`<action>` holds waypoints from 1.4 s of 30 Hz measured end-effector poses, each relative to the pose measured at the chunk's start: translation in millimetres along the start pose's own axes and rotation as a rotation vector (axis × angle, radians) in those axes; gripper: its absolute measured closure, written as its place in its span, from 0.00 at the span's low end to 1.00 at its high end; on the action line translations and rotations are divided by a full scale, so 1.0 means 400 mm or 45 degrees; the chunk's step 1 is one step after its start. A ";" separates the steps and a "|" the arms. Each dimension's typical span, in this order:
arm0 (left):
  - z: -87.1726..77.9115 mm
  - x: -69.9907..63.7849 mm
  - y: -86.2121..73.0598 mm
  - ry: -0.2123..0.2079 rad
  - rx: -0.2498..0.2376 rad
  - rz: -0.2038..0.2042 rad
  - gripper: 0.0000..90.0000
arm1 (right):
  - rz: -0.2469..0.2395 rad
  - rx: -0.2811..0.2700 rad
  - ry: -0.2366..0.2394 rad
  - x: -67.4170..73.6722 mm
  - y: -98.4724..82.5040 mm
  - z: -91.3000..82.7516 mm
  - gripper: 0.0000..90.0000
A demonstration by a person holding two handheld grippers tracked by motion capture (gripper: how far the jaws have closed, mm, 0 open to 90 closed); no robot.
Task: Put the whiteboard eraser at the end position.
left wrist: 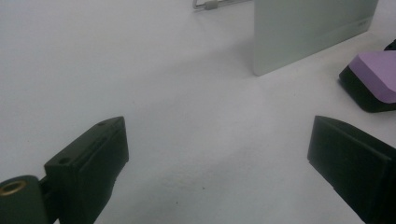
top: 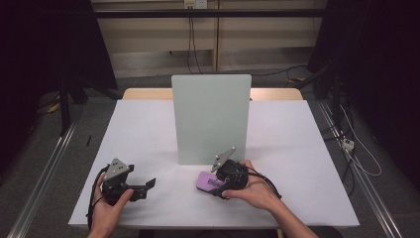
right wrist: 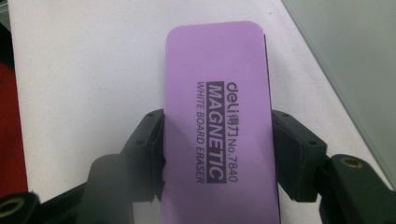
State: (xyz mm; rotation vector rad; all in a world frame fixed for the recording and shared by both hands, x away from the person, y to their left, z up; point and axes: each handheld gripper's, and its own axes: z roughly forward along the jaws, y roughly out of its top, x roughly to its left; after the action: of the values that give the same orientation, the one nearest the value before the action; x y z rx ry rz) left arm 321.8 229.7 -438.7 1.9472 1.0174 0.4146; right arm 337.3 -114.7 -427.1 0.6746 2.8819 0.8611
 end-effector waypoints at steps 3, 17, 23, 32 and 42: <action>-0.001 0.000 0.000 -0.003 0.005 -0.002 0.06 | 0.003 -0.007 0.002 -0.003 -0.001 0.001 0.46; -0.005 0.001 -0.003 -0.014 -0.003 -0.004 0.06 | 0.026 -0.020 -0.012 0.000 -0.008 0.003 0.45; -0.008 -0.002 -0.002 -0.013 0.002 0.004 0.06 | 0.030 -0.015 -0.019 0.001 -0.012 0.008 0.44; -0.009 -0.002 -0.002 -0.012 -0.001 0.003 0.06 | 0.065 -0.040 0.007 0.000 -0.013 0.006 0.32; -0.009 -0.001 -0.001 -0.010 -0.007 0.002 0.06 | 0.128 -0.117 -0.007 -0.009 -0.014 -0.012 0.17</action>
State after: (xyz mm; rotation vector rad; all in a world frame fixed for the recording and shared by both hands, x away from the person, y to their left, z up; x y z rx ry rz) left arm 319.1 231.7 -437.1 1.9433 1.0089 0.4096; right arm 337.6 -122.7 -426.4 0.8171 2.8045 0.9947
